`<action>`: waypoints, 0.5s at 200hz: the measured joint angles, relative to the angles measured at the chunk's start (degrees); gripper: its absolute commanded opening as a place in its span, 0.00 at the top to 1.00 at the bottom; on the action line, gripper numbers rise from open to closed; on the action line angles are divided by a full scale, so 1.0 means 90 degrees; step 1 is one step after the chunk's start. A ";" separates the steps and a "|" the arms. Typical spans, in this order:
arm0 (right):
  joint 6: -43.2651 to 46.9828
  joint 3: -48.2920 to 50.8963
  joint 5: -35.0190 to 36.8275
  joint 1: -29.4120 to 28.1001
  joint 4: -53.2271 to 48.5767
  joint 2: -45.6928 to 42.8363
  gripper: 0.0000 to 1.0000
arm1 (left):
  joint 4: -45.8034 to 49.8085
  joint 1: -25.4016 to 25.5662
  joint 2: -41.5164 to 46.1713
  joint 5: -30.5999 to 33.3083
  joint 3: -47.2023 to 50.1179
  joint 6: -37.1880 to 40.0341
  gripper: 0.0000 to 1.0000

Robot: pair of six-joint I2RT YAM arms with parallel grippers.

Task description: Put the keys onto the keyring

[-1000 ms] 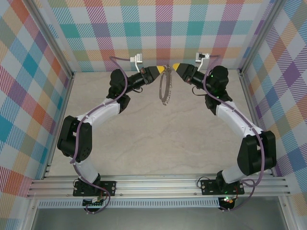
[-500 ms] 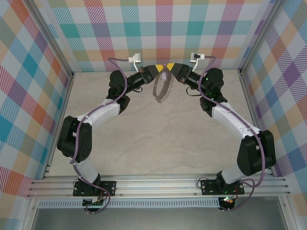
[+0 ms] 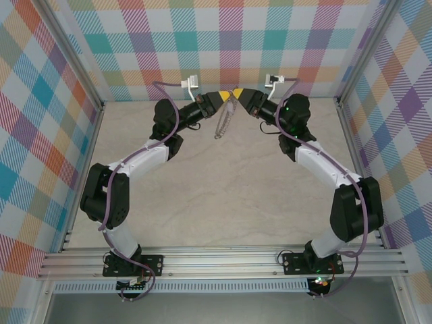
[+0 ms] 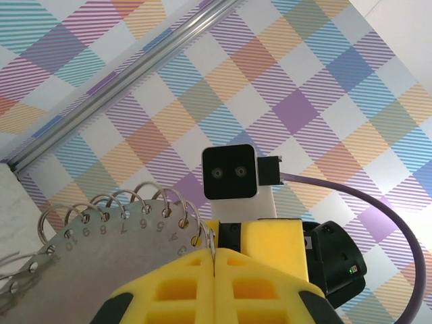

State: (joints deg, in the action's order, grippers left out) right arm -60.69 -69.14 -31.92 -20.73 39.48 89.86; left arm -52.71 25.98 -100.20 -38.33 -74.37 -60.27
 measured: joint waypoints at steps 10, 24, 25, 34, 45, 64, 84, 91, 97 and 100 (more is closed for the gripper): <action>0.0000 -0.0049 -0.0017 0.0000 -0.0002 0.0034 0.73 | -0.0002 0.0005 0.0000 0.0000 -0.0002 0.0000 1.00; -0.0015 -0.0097 -0.0032 -0.0012 -0.0002 0.0056 0.74 | -0.0002 0.0017 0.0000 0.0000 0.0000 0.0000 1.00; -0.0015 -0.0100 -0.0029 -0.0012 0.0000 0.0056 0.74 | -0.0002 0.0019 0.0000 0.0000 -0.0002 0.0000 1.00; -0.0019 -0.0131 -0.0053 -0.0019 0.0002 0.0066 0.75 | -0.0002 0.0027 0.0000 0.0000 0.0000 0.0000 1.00; -0.0019 -0.0172 -0.0078 -0.0041 0.0010 0.0083 0.75 | -0.0002 0.0029 0.0000 0.0000 0.0000 0.0000 1.00; -0.0017 -0.0209 -0.0100 -0.0063 0.0015 0.0104 0.79 | -0.0010 0.0029 0.0000 0.0000 -0.0002 0.0000 1.00; -0.0017 -0.0214 -0.0121 -0.0066 0.0017 0.0134 0.81 | -0.0019 0.0029 0.0005 0.0000 0.0000 0.0000 1.00; -0.0019 -0.0214 -0.0121 -0.0066 0.0017 0.0136 0.81 | -0.0019 0.0029 0.0007 0.0002 0.0000 0.0002 1.00; -0.0019 -0.0214 -0.0124 -0.0068 0.0017 0.0138 0.83 | -0.0019 0.0029 0.0007 0.0005 0.0000 0.0002 1.00; -0.0019 -0.0214 -0.0124 -0.0070 0.0017 0.0138 0.84 | -0.0019 0.0029 0.0010 0.0005 -0.0002 0.0000 1.00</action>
State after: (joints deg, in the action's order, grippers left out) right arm -60.86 -71.07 -33.04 -21.37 39.64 91.11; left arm -52.88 26.24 -100.12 -38.28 -74.39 -60.27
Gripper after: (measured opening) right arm 0.185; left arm 0.048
